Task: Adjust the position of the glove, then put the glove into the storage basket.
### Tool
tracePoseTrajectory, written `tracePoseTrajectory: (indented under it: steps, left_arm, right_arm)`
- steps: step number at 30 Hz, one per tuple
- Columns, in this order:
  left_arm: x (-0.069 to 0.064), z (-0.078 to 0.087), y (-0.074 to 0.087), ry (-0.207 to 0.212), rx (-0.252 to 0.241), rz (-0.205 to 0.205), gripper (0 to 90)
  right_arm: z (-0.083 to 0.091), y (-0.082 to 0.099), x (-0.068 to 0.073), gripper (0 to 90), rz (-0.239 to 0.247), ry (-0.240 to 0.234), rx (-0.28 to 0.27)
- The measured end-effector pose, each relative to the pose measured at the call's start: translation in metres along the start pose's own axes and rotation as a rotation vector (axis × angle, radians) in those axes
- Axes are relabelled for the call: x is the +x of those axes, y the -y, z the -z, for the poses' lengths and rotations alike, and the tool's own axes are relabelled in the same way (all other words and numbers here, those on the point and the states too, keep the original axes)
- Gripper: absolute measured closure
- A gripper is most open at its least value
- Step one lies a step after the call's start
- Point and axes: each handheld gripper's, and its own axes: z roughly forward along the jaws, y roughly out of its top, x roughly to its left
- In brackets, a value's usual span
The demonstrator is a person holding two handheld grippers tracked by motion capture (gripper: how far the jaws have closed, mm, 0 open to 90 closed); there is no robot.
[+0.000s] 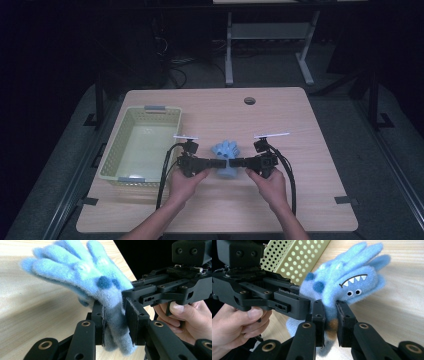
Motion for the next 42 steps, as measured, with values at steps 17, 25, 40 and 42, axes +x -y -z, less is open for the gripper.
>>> tracePoseTrajectory:
  steps: [17,25,40,42]
  left_arm:
    - [-0.006,0.027,-0.009,0.001,-0.005,-0.011,69.3]
    - [-0.011,0.044,-0.019,0.006,-0.033,-0.023,69.4]
    - [-0.007,0.069,-0.025,0.001,-0.065,-0.031,69.7]
    - [-0.007,0.072,-0.025,0.000,-0.068,-0.029,69.7]
  right_arm:
    - [-0.003,-0.013,0.019,78.9,0.026,-0.036,-0.008]
    - [-0.002,-0.024,0.033,78.9,0.043,-0.062,-0.033]
    - [-0.013,-0.041,0.052,78.9,0.088,-0.064,-0.027]
    - [-0.015,-0.043,0.055,78.9,0.086,-0.067,-0.021]
